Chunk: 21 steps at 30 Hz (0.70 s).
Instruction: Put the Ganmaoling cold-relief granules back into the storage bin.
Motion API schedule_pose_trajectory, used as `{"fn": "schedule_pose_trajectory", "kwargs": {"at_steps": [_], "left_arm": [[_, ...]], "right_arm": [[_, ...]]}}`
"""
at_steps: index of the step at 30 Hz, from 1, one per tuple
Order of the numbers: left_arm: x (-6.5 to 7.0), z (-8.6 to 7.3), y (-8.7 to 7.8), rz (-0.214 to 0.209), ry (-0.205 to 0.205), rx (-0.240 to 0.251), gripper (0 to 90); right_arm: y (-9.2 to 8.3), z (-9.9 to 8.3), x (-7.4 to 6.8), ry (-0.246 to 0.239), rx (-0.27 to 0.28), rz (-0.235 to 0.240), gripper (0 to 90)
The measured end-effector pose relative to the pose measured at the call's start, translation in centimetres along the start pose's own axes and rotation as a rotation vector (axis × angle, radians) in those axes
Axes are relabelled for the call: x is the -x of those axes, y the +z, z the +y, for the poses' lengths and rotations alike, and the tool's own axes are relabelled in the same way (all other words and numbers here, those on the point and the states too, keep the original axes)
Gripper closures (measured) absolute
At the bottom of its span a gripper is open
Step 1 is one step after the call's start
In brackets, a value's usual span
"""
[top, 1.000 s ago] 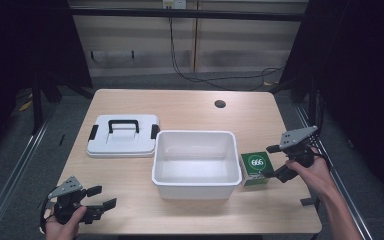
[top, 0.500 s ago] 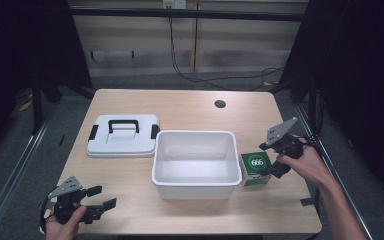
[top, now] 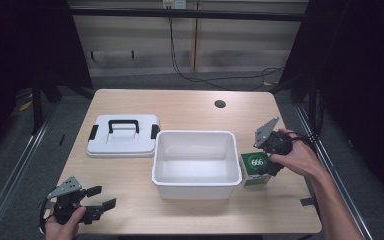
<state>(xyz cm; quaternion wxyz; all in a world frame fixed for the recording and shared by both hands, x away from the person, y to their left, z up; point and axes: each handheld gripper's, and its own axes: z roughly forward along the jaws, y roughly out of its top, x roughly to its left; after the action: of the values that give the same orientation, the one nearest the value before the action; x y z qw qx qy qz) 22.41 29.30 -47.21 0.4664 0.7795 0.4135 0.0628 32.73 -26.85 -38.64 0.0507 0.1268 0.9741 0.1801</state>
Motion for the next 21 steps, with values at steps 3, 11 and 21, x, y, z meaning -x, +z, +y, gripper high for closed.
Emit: {"fn": "schedule_pose_trajectory", "kwargs": {"at_steps": [3, 11, 21], "left_arm": [[0.0, 0.0, 0.0, 0.000, -0.001, -0.001, 19.7], [0.0, 0.0, 0.0, 0.001, -0.002, -0.003, 19.7], [0.0, -0.1, 0.0, -0.005, 0.001, -0.011, 20.4]], "right_arm": [[0.4, 0.4, 0.0, -0.019, -0.041, 0.000, 9.1], [1.5, 0.8, 0.4, -0.046, -0.097, 0.009, 9.2], [1.8, 1.3, 1.3, -0.060, -0.164, 0.052, 9.2]]}}
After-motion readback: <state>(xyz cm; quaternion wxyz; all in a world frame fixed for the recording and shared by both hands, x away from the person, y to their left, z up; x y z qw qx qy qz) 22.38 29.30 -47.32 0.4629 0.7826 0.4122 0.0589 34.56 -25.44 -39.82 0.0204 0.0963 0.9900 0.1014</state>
